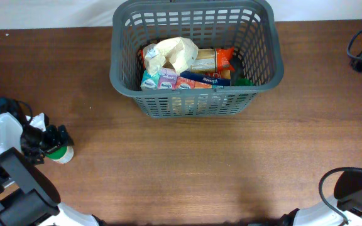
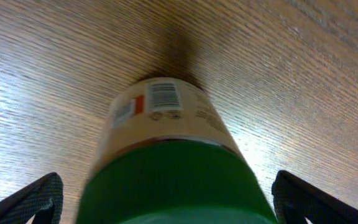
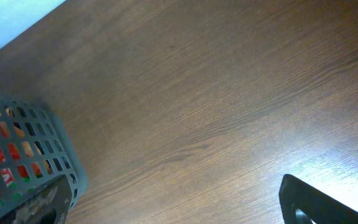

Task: Pack container
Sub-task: 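Close the left gripper around the second jar and lift it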

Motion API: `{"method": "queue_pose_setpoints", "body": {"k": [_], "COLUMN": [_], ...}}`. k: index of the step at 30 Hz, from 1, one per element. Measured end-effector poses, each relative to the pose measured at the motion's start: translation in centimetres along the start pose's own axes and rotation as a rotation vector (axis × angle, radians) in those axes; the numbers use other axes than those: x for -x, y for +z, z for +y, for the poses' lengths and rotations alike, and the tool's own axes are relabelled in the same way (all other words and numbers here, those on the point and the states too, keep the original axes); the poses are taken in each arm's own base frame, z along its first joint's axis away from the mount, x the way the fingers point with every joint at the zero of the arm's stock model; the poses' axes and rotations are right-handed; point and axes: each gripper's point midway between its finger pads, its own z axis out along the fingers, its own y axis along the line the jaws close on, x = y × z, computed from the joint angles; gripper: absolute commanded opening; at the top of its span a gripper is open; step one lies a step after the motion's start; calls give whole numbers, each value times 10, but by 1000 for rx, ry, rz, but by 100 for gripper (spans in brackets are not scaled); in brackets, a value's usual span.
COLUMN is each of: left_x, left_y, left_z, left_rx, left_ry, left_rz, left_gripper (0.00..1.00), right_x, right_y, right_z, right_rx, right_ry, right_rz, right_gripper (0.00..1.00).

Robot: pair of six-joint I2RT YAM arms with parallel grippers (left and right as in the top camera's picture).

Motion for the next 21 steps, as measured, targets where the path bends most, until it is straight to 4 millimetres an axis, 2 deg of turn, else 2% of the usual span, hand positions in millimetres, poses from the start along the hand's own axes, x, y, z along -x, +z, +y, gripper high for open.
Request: {"method": "queue_pose_setpoints", "body": {"k": [6, 12, 15, 16, 18, 21], "left_x": [2, -1, -2, -2, -2, -2], "left_y": [6, 24, 27, 27, 27, 27], "left_z": [-3, -2, -1, -1, -1, -1], "left_rx": [0, -7, -7, -6, -4, -4], "left_ry": [12, 6, 6, 6, 3, 2], "left_rz": [5, 61, 69, 69, 70, 70], "left_gripper": [90, 90, 89, 83, 77, 72], "right_x": [0, 0, 0, 0, 0, 0], "right_y": [0, 0, 0, 0, 0, 0], "right_z": [0, 0, 0, 0, 0, 0], "right_rx": [0, 0, 0, 0, 0, 0], "right_ry": [0, -1, 0, 0, 0, 0], "right_rz": [0, 0, 0, 0, 0, 0], "right_gripper": [99, 99, 99, 99, 99, 99]}}
